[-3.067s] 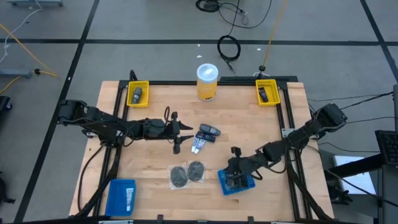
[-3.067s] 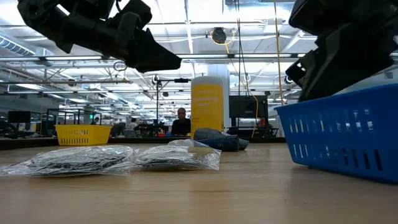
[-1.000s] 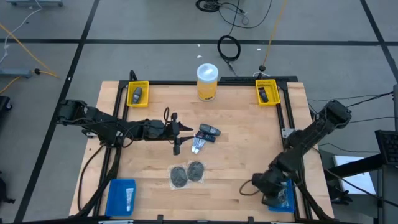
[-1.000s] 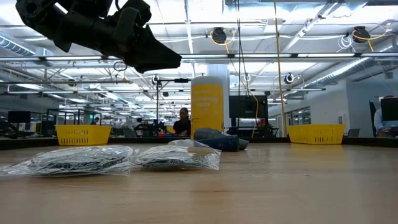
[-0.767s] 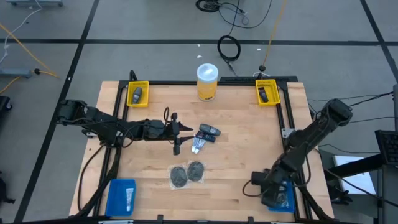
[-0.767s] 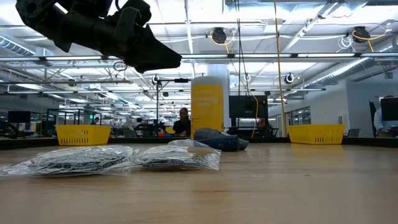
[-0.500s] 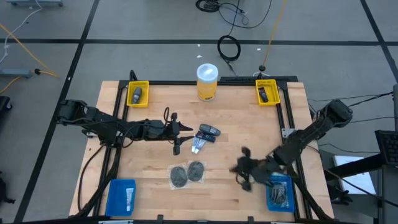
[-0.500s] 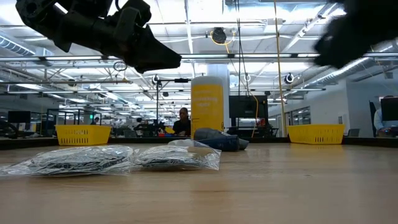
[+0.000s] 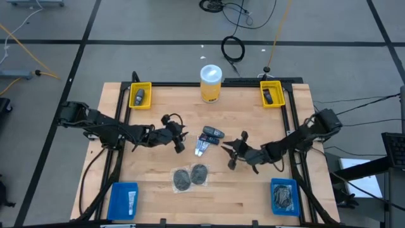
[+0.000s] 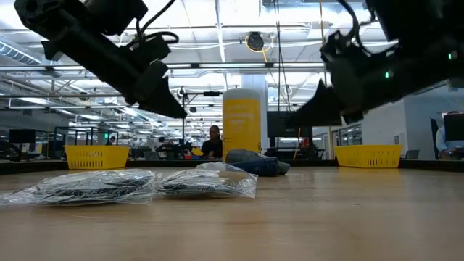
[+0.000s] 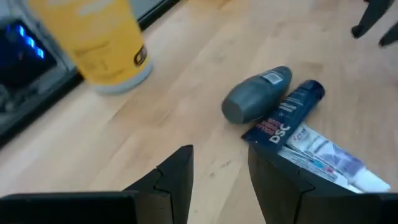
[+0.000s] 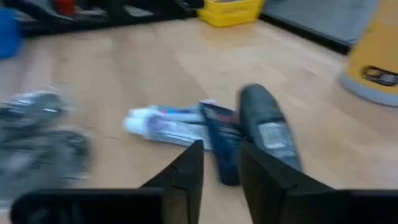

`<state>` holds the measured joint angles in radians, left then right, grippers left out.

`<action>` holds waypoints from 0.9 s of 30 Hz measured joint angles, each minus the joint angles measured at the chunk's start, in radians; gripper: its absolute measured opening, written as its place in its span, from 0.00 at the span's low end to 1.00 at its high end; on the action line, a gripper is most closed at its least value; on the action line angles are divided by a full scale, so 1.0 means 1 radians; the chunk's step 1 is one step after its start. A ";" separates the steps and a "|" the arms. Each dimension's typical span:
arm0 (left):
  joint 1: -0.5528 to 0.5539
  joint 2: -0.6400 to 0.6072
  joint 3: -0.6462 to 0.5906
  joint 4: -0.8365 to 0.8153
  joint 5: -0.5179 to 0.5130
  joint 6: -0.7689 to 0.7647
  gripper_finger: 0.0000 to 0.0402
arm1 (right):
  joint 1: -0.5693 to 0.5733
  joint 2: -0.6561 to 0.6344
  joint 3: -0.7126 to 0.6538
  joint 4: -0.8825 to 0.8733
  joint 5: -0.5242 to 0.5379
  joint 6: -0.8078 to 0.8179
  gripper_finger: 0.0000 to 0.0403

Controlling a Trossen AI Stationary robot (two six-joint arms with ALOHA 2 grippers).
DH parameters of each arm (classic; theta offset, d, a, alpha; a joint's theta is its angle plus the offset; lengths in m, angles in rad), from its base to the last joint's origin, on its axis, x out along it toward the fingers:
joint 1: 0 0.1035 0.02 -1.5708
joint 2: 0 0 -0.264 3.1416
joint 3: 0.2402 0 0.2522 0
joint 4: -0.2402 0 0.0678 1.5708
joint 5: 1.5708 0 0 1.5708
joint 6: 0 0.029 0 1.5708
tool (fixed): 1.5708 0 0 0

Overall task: Pick & Place Travel size toiletries
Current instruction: Put the gray deodorant into the left yellow bin

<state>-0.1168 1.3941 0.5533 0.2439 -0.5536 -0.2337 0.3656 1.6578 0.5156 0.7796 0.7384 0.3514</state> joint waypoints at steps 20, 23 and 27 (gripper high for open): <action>0.164 0.336 0.269 0.126 0.487 0.335 0.41 | -0.010 0.293 0.000 0.130 0.141 0.094 0.51; 0.198 0.411 0.374 0.033 0.523 0.483 0.50 | -0.011 0.294 -0.008 0.121 0.111 0.114 0.56; 0.238 0.491 0.488 -0.110 0.527 0.610 0.68 | -0.011 0.293 -0.029 0.126 0.095 0.195 0.64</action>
<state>0.1210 1.8855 1.0415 0.1339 -0.0266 0.3767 0.3548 1.9511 0.4861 0.9054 0.8336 0.5467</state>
